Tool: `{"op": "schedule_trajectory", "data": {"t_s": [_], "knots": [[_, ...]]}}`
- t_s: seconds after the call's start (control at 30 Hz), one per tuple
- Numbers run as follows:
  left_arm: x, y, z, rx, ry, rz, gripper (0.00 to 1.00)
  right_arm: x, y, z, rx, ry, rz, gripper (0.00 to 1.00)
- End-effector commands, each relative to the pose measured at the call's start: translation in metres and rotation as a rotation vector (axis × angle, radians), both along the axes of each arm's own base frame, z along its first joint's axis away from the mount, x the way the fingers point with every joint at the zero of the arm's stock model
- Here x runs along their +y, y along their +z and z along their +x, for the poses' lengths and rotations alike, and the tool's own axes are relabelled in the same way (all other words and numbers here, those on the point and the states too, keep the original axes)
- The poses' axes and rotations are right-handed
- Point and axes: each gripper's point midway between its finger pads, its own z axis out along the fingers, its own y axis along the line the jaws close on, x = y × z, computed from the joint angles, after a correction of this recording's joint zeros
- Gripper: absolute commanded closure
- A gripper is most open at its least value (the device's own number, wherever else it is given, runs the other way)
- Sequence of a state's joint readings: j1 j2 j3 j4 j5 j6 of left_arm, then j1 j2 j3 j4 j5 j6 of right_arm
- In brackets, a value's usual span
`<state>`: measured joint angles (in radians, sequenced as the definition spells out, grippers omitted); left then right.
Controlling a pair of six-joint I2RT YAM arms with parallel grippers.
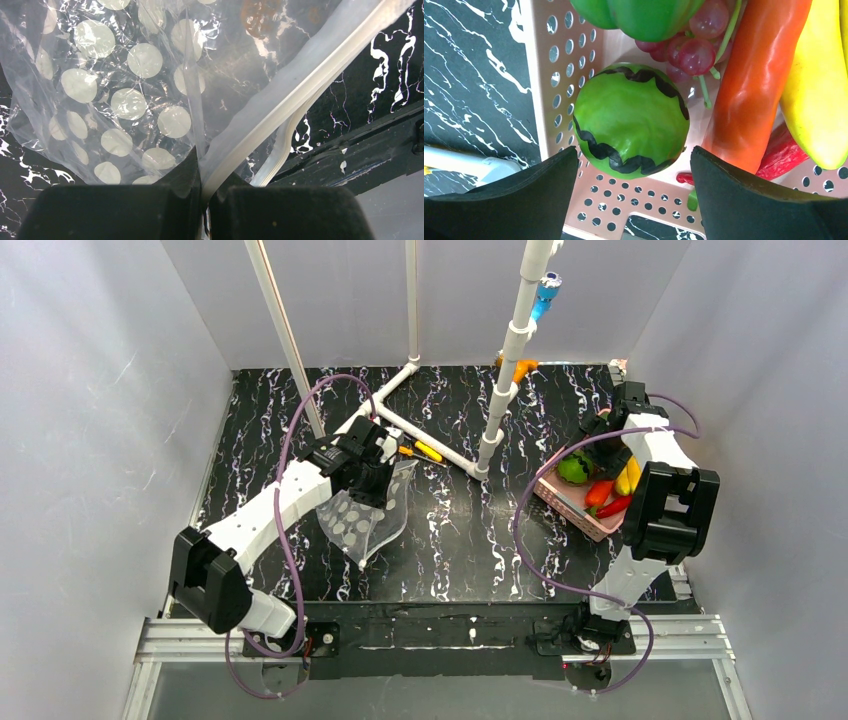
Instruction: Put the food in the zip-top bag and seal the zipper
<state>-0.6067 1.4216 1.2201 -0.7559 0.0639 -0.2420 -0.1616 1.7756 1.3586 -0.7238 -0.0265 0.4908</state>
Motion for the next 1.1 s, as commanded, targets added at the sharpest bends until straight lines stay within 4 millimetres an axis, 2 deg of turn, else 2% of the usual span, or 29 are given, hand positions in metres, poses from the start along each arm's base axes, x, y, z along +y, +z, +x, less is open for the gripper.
{"op": "schedule_trajectory", "data": {"t_s": [0.0, 0.1, 0.23, 0.3, 0.37, 0.47, 0.6, 0.77, 1.07], "knots": [[0.002, -0.007, -0.004, 0.023, -0.018, 0.017, 1.00, -0.002, -0.001, 0.007, -0.037, 0.025, -0.015, 0.13], [0.001, -0.008, -0.004, 0.028, -0.020, 0.015, 1.00, -0.005, -0.004, 0.006, -0.033, 0.032, -0.034, 0.17], [0.001, -0.008, -0.004, 0.029, -0.019, 0.019, 1.00, 0.000, -0.011, 0.005, -0.034, 0.043, -0.007, 0.21], [0.002, -0.008, -0.004, 0.026, -0.020, 0.020, 1.00, 0.002, -0.015, 0.004, -0.033, 0.046, -0.001, 0.20], [0.002, -0.008, -0.004, 0.027, -0.020, 0.021, 1.00, 0.001, -0.019, 0.003, -0.021, 0.045, -0.001, 0.12], [0.001, -0.009, -0.004, 0.030, -0.021, 0.019, 1.00, 0.001, -0.024, 0.001, -0.005, 0.049, -0.003, 0.14], [0.000, -0.011, -0.004, 0.040, -0.024, 0.022, 1.00, 0.003, -0.021, -0.001, -0.018, 0.055, 0.005, 0.30], [0.001, -0.014, -0.003, 0.042, -0.024, 0.031, 1.00, 0.011, -0.008, -0.012, -0.075, 0.063, 0.024, 0.50], [0.002, -0.018, -0.003, 0.050, -0.027, 0.044, 1.00, 0.011, 0.038, -0.032, -0.230, 0.063, -0.043, 0.75]]}}
